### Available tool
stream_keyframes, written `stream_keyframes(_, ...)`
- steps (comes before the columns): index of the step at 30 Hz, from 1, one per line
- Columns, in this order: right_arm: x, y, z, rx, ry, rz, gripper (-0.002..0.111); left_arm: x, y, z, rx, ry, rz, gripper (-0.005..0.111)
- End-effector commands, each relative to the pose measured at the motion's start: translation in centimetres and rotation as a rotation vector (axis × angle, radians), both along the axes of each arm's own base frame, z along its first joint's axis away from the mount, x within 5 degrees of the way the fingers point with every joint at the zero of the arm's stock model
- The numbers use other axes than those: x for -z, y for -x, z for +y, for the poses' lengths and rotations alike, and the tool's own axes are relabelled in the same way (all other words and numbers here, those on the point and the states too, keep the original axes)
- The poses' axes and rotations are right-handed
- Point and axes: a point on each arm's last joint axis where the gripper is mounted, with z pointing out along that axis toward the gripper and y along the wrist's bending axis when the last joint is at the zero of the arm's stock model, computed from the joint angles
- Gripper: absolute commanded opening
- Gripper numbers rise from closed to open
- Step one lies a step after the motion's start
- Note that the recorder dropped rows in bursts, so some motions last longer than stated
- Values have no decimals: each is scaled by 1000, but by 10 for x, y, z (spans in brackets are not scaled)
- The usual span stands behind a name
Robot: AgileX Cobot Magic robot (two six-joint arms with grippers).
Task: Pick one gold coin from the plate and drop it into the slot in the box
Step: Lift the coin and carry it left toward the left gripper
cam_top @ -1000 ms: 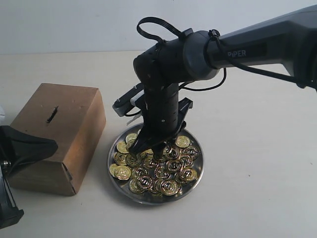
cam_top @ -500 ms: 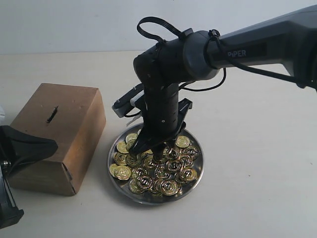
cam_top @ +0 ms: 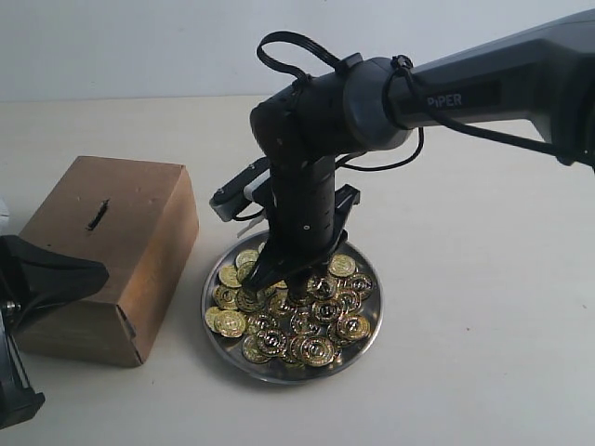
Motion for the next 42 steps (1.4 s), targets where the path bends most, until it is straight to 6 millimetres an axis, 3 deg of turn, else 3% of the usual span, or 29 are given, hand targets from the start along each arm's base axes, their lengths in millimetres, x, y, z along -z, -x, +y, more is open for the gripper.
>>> stream_keyframes(1,9,2,-1,-40,23,32,33,-3,0,-1,-3,14,-9,0)
stream_keyframes(7,7,5,-1,-99,24,74,33,-4,-1,-1,21,-13,-43,0)
stream_keyframes(12,-6,5,-1,-118,4,50,33,-4,-1,-1,62,-50,-84,0)
stream_keyframes(21,-61,17,2,-199,-142,43,33,-4,-1,-1,134,-107,-150,0)
stream_keyframes(24,-82,24,0,-238,-186,54,33,-4,0,-1,214,-178,-226,10)
stream_keyframes(29,-113,38,0,-307,-292,85,33,-4,0,-2,346,-284,-353,44)
stream_keyframes(31,-122,44,0,-355,-334,104,33,-4,0,-3,391,-315,-395,52)
stream_keyframes(36,-137,56,0,-432,-406,160,33,-5,1,-5,435,-349,-450,54)
stream_keyframes(42,-140,58,2,-468,-441,162,33,-7,8,-18,545,-442,-596,54)
